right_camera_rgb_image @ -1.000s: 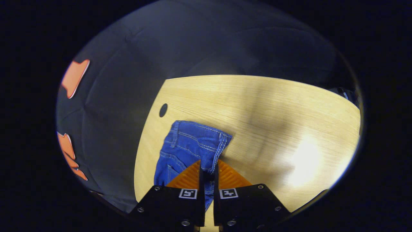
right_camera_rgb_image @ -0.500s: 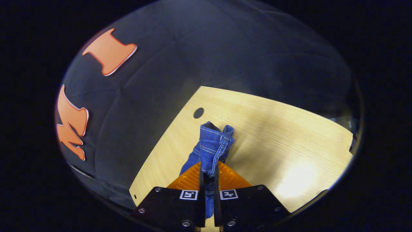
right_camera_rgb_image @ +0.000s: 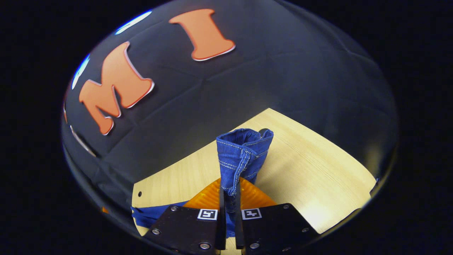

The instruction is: Grasp the waist and the cuffs of the jeans and fold them to make the two legs overlap; first hold the waist and fold one-third of the jeans toward the cuffs, then hold the cuffs and fold the remaining one-third in the same direction to finish folding.

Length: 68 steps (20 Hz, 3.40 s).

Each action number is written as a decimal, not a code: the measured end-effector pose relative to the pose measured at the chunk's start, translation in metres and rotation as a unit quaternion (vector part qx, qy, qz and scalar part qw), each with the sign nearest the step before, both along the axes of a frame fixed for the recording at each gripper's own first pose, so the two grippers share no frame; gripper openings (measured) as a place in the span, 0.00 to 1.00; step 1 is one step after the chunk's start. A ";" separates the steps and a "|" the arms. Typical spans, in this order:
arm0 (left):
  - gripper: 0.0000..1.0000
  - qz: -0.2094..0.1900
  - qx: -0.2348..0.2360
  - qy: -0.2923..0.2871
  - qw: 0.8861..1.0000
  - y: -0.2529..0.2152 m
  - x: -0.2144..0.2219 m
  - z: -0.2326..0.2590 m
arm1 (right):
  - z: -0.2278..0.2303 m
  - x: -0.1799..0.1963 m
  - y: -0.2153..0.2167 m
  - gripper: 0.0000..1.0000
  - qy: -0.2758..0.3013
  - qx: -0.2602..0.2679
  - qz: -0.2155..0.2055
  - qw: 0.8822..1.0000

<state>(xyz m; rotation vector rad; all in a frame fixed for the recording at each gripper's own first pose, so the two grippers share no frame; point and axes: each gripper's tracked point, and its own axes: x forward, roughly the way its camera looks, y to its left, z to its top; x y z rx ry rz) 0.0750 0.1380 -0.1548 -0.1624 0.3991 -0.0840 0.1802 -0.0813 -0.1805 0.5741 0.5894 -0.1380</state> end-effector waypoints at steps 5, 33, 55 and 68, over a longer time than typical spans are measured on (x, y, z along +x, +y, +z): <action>0.95 0.007 0.009 -0.018 1.000 0.009 -0.004 0.004 | 0.030 -0.004 0.053 0.11 -0.025 -0.037 0.066 0.997; 0.97 0.110 -0.215 0.249 0.938 0.084 -0.029 -0.191 | -0.020 -0.015 0.256 0.76 -0.016 -0.099 0.292 0.951; 0.88 0.180 -0.452 0.273 0.830 0.108 0.034 -0.302 | 0.018 -0.017 0.159 0.84 -0.030 -0.140 0.186 0.972; 0.08 0.194 -0.458 0.287 0.819 0.088 0.074 -0.324 | 0.019 -0.036 0.121 0.84 -0.020 -0.150 0.148 0.977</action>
